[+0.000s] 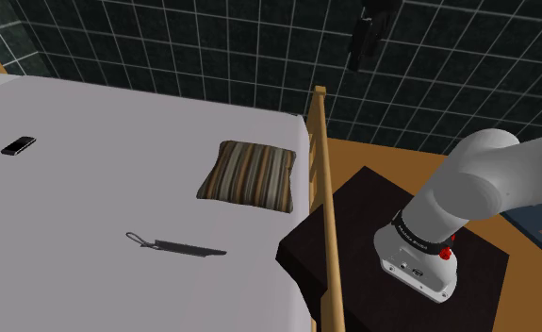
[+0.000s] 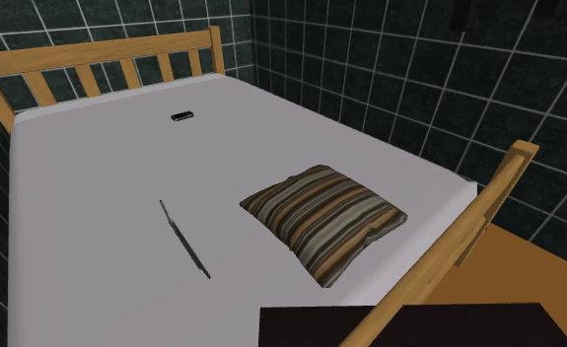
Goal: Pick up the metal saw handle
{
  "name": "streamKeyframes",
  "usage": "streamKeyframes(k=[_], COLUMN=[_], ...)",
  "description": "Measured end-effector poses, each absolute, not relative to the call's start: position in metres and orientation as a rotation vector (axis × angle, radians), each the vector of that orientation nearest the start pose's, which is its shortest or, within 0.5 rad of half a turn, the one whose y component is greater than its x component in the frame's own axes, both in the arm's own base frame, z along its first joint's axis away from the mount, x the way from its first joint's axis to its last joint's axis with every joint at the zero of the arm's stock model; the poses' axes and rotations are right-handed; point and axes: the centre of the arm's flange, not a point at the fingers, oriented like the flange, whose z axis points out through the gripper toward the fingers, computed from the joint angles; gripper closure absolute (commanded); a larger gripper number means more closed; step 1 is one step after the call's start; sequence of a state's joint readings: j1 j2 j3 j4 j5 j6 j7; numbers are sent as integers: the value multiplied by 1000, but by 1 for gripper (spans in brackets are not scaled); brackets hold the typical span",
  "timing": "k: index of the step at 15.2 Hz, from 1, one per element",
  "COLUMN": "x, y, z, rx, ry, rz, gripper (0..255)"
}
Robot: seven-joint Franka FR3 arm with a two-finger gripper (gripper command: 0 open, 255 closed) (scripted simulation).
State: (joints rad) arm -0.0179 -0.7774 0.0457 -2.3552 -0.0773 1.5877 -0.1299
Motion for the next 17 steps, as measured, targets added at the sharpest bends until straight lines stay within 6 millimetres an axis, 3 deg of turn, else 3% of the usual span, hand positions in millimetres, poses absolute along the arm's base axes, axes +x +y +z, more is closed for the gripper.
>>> streamKeyframes(k=[3,17], x=[318,375], y=[12,117], z=[577,454], rx=[-3238,-3183], ry=[-257,-482], rz=[-4,-11], gripper=[0,0])
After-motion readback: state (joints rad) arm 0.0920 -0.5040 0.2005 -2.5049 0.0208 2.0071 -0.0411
